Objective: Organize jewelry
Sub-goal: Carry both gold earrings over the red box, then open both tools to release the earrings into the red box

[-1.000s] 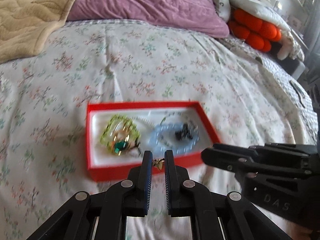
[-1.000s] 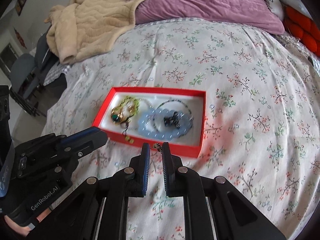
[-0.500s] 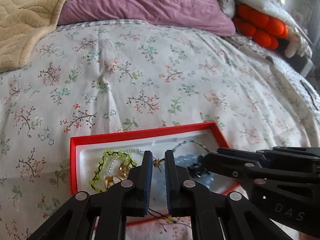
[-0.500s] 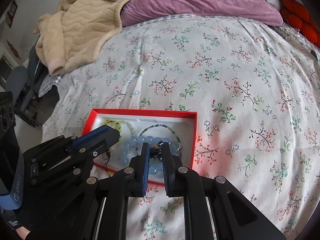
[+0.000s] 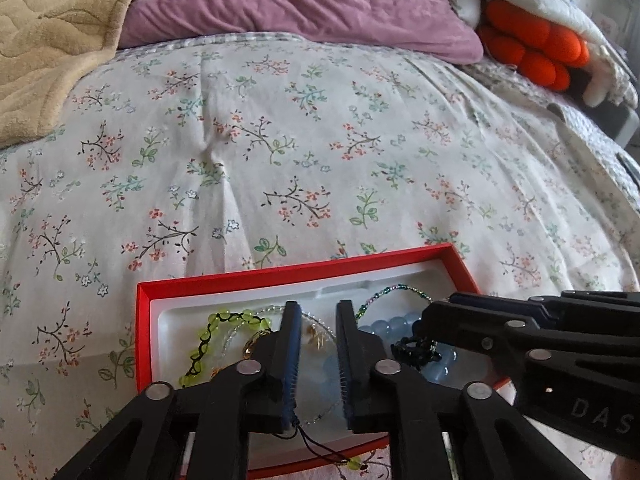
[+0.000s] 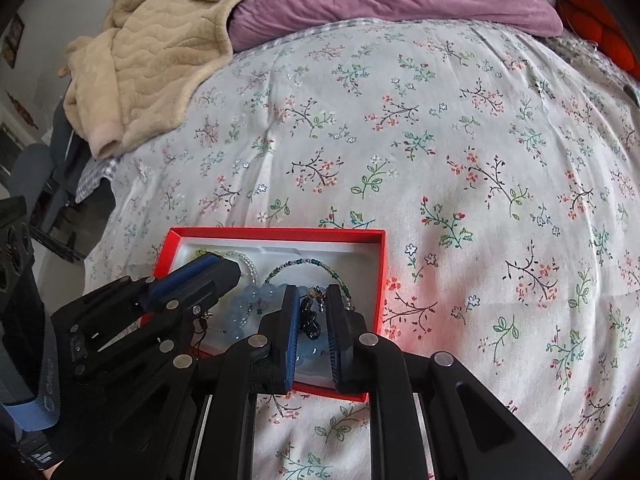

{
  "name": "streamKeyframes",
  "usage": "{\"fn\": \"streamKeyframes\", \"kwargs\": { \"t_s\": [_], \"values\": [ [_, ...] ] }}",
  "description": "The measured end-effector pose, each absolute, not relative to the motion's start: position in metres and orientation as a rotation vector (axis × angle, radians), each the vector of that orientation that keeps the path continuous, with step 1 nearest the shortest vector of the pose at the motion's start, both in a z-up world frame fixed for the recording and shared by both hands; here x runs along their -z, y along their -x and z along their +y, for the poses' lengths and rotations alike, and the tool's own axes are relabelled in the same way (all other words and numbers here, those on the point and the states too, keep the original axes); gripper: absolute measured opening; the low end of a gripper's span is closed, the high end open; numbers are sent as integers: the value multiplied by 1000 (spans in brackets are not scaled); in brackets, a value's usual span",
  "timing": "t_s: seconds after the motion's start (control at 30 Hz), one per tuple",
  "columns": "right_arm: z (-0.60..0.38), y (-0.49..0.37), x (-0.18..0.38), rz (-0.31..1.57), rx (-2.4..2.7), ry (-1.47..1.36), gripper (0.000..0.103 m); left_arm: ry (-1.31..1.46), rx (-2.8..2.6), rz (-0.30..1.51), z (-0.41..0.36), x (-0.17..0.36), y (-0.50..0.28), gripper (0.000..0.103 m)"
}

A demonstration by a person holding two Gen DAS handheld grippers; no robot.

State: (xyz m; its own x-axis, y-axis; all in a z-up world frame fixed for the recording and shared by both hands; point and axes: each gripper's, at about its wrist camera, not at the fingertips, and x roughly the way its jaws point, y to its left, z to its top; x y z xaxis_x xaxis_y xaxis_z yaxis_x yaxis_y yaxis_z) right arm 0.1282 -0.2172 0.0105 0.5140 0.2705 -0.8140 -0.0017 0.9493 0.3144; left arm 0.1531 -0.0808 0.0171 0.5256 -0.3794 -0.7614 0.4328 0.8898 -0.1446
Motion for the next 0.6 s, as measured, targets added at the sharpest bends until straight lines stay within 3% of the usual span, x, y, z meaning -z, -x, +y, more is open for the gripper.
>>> {"fn": "streamKeyframes", "kwargs": {
  "t_s": [0.2, 0.27, 0.6],
  "values": [
    [-220, -123, -15, 1023, -177, -304, 19, -85, 481, 879, -80, -23, -147, 29],
    [-220, -121, -17, 1020, -179, -303, 23, -94, 478, 873, -79, -25, -144, 39],
    [-231, -94, -36, 1000, -186, -301, 34, -144, 418, 865, -66, -42, -118, 54]
  ]
}}
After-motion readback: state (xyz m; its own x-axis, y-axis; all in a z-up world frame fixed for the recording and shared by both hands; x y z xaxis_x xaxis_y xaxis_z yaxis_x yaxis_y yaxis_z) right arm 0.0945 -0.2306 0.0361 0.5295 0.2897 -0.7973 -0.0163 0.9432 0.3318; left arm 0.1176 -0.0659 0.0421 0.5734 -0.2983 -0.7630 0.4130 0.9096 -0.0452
